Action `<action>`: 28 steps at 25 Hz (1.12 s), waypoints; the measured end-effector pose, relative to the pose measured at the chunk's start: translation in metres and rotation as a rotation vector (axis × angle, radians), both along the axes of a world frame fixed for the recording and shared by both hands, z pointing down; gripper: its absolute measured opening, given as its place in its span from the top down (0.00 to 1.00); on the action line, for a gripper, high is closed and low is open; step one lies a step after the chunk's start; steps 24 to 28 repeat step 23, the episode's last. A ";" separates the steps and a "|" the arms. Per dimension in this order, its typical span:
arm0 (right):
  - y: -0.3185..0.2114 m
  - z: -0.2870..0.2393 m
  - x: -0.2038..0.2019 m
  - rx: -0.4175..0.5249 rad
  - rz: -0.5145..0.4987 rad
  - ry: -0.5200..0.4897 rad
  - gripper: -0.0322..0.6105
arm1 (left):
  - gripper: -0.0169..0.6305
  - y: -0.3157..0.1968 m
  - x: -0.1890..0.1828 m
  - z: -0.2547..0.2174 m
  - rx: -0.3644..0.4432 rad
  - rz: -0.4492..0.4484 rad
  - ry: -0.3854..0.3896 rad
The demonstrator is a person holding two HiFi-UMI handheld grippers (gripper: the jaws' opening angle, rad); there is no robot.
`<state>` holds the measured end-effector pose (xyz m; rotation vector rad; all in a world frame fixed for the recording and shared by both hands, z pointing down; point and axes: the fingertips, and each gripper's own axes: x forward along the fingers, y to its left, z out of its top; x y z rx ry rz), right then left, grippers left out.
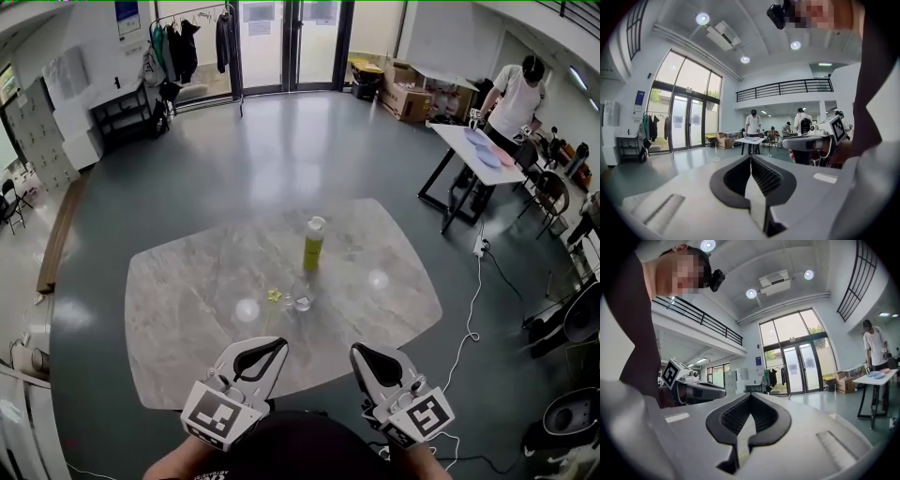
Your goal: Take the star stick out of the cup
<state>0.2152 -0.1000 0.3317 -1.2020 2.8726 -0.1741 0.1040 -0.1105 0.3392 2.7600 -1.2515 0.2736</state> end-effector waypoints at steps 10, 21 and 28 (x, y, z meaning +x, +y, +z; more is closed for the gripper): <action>0.008 0.002 -0.022 0.002 -0.048 0.019 0.93 | 0.96 -0.016 0.006 -0.002 0.038 -0.003 0.015; -0.005 0.005 -0.024 -0.010 -0.051 0.008 0.93 | 0.97 -0.025 -0.003 0.000 0.031 -0.017 0.033; -0.006 0.007 -0.024 -0.014 -0.053 0.007 0.93 | 0.97 -0.026 -0.004 0.001 0.030 -0.023 0.036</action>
